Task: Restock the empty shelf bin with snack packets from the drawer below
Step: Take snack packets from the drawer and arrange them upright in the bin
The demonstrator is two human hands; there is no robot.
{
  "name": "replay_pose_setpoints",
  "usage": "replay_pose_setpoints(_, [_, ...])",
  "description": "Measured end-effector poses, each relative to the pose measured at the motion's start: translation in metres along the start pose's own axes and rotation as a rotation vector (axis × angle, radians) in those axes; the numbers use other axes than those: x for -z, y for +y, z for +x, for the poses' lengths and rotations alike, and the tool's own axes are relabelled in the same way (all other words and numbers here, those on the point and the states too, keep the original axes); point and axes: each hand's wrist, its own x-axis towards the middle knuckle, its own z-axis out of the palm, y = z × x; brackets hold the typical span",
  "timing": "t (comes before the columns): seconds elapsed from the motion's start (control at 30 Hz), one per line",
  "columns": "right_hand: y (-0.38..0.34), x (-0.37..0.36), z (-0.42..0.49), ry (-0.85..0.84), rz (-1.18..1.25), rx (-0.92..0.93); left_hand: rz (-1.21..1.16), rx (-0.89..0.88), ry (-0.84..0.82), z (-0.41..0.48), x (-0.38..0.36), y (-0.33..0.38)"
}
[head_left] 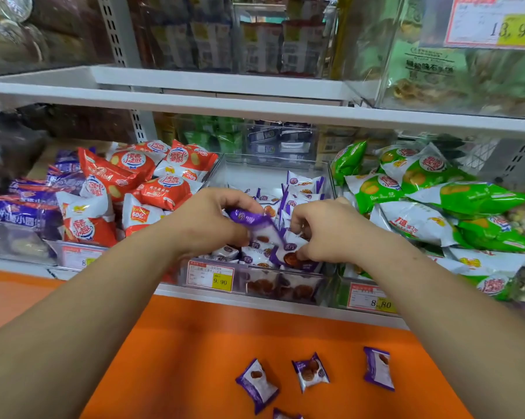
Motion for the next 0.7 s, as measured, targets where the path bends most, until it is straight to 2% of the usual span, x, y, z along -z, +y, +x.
replay_pose_setpoints(0.17, [0.002,0.003,-0.001,0.046,0.042,0.023,-0.255,0.067,0.049,0.001,-0.002,0.001])
replay_pose_setpoints(0.3, [0.000,0.007,-0.006,0.016,0.046,0.023,-0.208,-0.009,0.122,0.001,-0.002,0.001])
replay_pose_setpoints(0.53, [-0.001,0.015,-0.010,-0.002,0.090,-0.002,-0.286,-0.025,0.104,-0.003,-0.001,0.000])
replay_pose_setpoints(0.7, [-0.001,0.021,-0.010,-0.006,0.234,0.001,-0.431,0.053,0.031,-0.003,-0.003,0.002])
